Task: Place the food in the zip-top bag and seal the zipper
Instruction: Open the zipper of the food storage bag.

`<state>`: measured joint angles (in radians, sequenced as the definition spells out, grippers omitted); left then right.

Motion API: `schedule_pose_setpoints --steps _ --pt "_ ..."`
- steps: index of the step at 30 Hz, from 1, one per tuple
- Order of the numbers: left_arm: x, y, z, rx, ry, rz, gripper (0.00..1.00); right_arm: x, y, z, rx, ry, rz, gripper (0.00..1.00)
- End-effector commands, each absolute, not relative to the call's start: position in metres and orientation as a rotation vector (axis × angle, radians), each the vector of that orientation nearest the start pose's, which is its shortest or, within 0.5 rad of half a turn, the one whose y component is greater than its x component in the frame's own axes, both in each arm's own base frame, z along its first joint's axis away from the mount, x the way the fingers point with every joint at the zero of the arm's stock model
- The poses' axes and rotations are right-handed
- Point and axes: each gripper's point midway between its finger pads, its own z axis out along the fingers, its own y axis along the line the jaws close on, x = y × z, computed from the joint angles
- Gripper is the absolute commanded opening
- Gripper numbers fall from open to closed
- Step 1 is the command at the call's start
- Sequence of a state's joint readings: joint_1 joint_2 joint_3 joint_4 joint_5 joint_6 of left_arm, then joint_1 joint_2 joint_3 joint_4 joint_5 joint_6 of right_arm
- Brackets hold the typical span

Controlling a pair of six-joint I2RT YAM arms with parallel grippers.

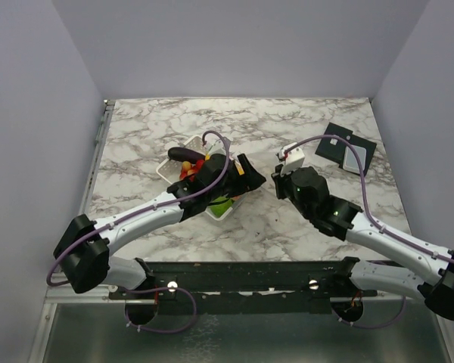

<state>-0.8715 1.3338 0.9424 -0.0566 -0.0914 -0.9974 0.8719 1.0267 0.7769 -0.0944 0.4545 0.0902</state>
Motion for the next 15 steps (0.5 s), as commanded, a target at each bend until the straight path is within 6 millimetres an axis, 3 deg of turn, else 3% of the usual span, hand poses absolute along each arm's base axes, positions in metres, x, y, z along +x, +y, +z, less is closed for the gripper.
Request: schedule_pose_setpoints --steps 1,8,15 --pt "0.260 -0.353 0.212 -0.212 2.176 -1.153 0.72 0.272 0.219 0.227 -0.400 1.798 0.285 0.01" --pt "0.260 -0.360 0.203 -0.211 2.193 -1.177 0.52 0.268 0.221 0.225 -0.400 1.794 0.308 0.01" --pt "0.255 -0.365 0.192 -0.198 2.229 -1.200 0.39 0.265 0.222 0.221 -0.393 1.795 0.305 0.01"
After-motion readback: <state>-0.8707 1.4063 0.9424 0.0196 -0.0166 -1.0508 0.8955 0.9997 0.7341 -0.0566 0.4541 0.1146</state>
